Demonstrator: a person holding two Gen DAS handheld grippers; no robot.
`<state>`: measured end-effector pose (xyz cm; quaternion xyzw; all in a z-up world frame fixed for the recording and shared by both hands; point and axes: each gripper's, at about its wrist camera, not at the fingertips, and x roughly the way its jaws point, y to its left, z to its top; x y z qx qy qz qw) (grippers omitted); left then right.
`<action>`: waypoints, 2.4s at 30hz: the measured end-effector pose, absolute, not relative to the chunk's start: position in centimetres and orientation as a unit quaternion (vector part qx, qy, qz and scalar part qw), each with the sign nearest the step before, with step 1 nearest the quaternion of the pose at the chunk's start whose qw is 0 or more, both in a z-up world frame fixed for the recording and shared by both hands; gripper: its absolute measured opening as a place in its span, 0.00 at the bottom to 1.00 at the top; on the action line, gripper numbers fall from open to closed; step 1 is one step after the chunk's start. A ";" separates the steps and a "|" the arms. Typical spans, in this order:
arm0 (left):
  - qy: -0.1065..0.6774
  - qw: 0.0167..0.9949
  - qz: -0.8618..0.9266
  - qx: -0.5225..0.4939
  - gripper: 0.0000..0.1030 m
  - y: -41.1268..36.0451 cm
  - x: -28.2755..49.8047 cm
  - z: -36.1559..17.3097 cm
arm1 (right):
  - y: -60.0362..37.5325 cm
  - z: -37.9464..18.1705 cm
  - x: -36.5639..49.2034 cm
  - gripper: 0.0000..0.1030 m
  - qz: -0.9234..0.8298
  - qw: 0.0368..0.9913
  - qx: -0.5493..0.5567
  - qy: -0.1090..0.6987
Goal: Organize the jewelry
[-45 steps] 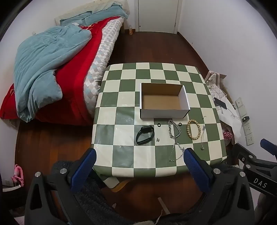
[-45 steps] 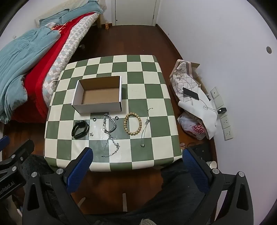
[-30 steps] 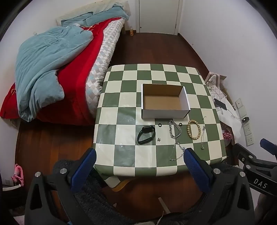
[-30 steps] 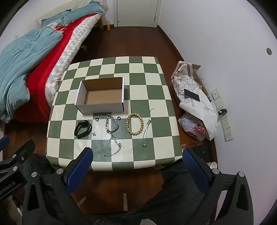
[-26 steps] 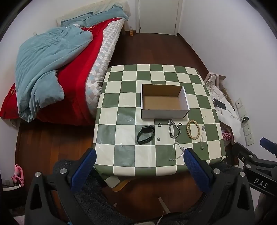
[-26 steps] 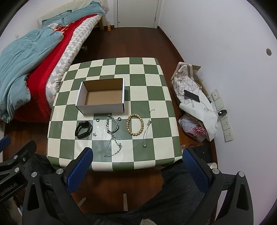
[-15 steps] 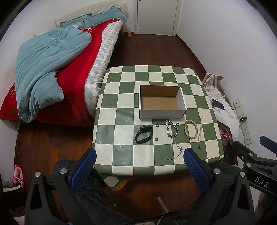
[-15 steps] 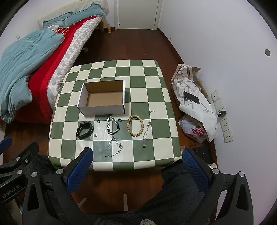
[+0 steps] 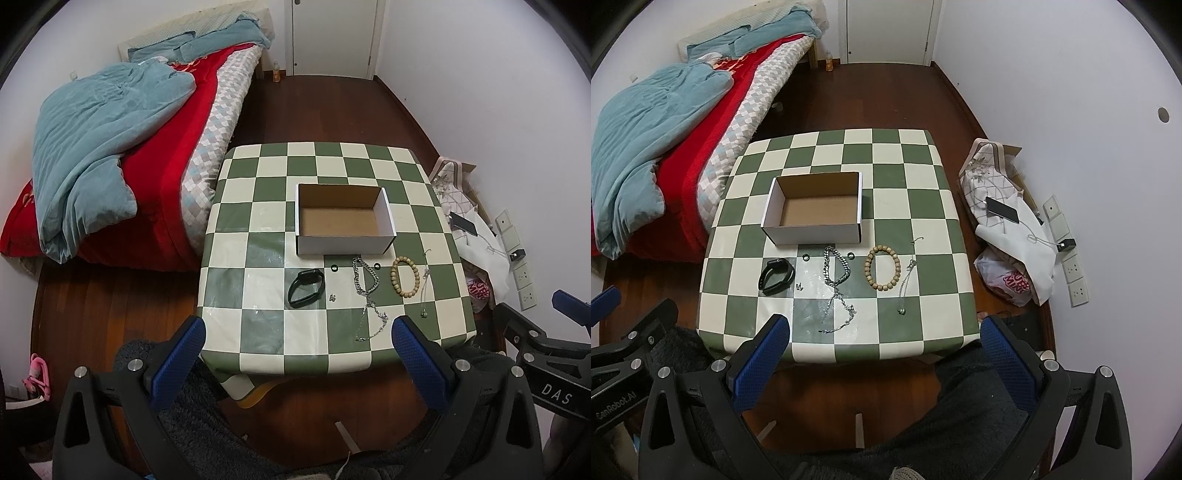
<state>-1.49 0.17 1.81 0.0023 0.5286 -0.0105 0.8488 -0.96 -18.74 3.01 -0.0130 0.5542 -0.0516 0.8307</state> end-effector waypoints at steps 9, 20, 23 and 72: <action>0.526 0.850 -0.011 0.004 1.00 -0.2 -1.6 2.2 | -18.7 3.1 -1.0 1.00 -0.050 0.831 -0.012 0.554; 0.522 0.853 -0.015 0.005 1.00 -0.2 -1.9 2.9 | -18.5 3.7 -1.1 1.00 -0.049 0.834 -0.013 0.549; 0.521 0.853 -0.015 0.004 1.00 -0.2 -2.0 3.0 | -18.6 3.8 -1.2 1.00 -0.049 0.834 -0.013 0.549; 0.555 0.810 0.115 0.150 1.00 1.1 8.9 -14.2 | -26.4 -17.0 8.4 0.67 -0.109 0.775 0.086 0.616</action>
